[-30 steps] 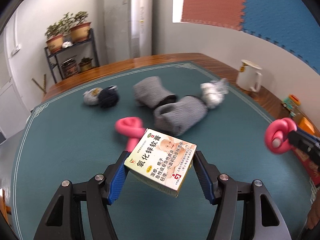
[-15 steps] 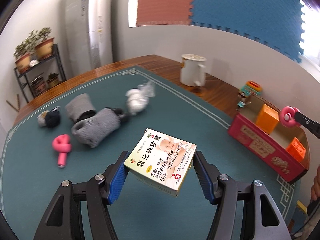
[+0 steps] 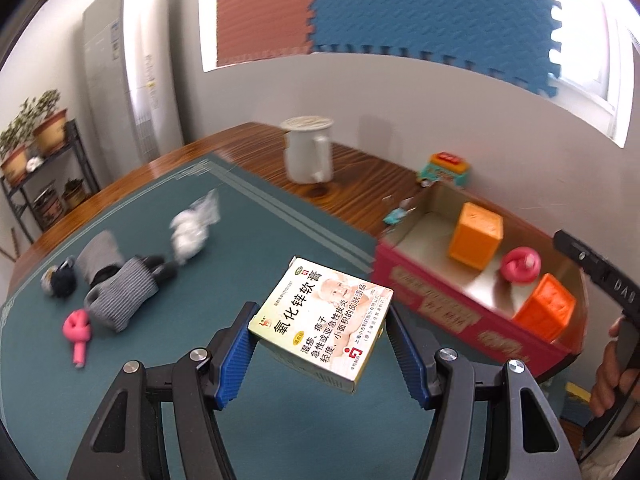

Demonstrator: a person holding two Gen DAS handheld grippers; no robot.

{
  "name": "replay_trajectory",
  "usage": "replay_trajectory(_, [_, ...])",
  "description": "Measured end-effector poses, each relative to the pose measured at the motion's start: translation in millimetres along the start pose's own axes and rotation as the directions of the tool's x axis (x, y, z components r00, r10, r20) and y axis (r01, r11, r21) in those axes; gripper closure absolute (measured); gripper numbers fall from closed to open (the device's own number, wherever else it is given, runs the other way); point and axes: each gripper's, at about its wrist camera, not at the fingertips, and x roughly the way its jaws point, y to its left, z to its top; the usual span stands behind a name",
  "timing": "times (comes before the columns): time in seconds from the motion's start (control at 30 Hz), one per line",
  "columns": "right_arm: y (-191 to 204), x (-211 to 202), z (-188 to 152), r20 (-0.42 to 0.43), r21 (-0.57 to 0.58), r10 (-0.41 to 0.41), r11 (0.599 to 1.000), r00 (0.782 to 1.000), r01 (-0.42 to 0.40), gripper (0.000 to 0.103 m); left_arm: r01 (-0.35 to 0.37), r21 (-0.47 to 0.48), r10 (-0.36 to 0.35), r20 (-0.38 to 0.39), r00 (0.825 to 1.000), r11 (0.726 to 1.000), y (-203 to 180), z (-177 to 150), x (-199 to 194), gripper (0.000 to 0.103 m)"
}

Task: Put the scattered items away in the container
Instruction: 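Carry both items to the tin and open the right tool to drop the pink knot, then lower the medicine box into the tin and open the left tool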

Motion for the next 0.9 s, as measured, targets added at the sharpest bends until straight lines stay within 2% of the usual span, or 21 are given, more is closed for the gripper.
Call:
replay_trajectory(0.27, [-17.5, -15.9, -0.7, 0.026, 0.035, -0.001, 0.999, 1.0, 0.0, 0.032, 0.102, 0.052, -0.103, 0.011, 0.995, 0.993, -53.2, 34.2, 18.4, 0.037])
replay_trajectory(0.4, [-24.6, -21.6, 0.1, 0.034, 0.045, -0.015, 0.999, 0.999, 0.014, 0.031, 0.156, 0.056, -0.155, -0.017, 0.988, 0.986, -73.3, 41.5, 34.2, 0.037])
replay_trajectory(0.5, [-28.1, -23.0, 0.0, 0.032, 0.048, -0.022, 0.999, 0.999, 0.021, 0.031, 0.192, 0.053, -0.19, -0.045, 0.981, 0.98, -85.7, 43.5, 46.5, 0.033])
replay_trajectory(0.57, [-29.6, -24.0, 0.2, 0.031, 0.05, -0.023, 0.999, 0.999, 0.022, 0.031, 0.216, 0.051, -0.212, -0.064, 0.975, 0.975, -94.0, 44.8, 54.7, 0.026])
replay_trajectory(0.7, [-27.7, -25.2, 1.8, 0.035, 0.049, -0.018, 0.999, 0.999, 0.016, 0.028, 0.204, 0.048, -0.2, -0.069, 0.977, 0.978, -93.3, 43.4, 56.6, 0.026])
replay_trajectory(0.9, [-8.0, -25.7, 4.1, 0.029, 0.01, 0.026, 1.0, 0.999, -0.026, 0.027, 0.143, 0.014, -0.142, -0.061, 0.988, 0.99, -67.9, 41.1, 48.5, 0.025])
